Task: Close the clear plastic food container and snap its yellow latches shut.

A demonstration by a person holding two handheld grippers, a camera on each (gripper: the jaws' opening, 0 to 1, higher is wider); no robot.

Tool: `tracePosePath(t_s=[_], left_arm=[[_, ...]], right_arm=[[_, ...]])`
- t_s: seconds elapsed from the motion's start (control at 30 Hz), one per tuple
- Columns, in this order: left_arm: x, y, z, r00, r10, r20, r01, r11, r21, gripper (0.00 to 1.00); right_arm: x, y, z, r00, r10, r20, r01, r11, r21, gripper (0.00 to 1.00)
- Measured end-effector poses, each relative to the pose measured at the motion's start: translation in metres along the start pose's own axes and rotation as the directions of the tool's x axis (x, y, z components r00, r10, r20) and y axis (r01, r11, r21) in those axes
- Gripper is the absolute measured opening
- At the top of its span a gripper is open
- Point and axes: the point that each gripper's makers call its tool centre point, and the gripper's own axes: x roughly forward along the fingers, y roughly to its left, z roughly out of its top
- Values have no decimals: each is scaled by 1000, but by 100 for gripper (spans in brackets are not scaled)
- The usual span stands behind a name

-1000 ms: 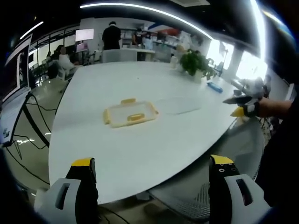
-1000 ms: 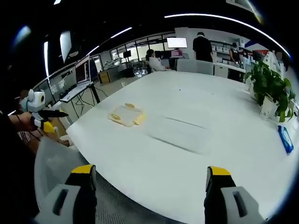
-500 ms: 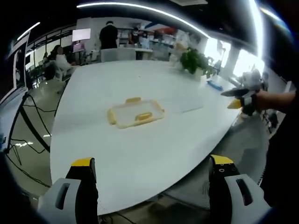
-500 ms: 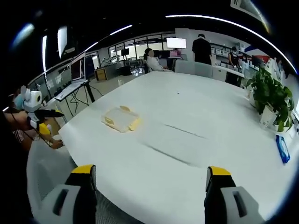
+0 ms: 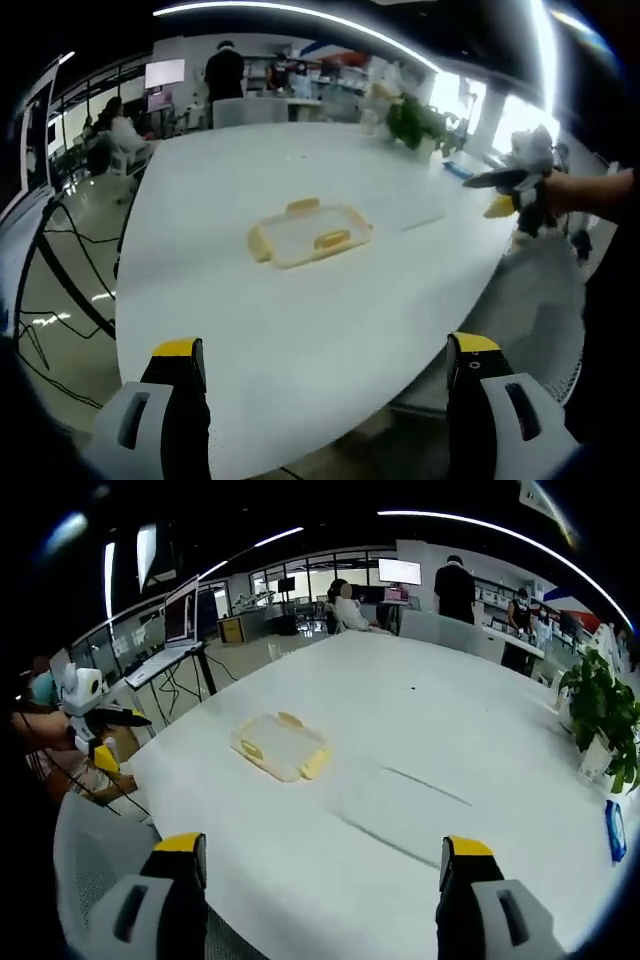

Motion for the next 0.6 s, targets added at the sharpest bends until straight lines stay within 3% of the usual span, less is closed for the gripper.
tracePosePath(t_s=[0.6], left_arm=[[24,25,-4,996,-68,-53,72,995,69,99]], right_arm=[[25,14,-6,995,36,-89,-45,994,-103,93]])
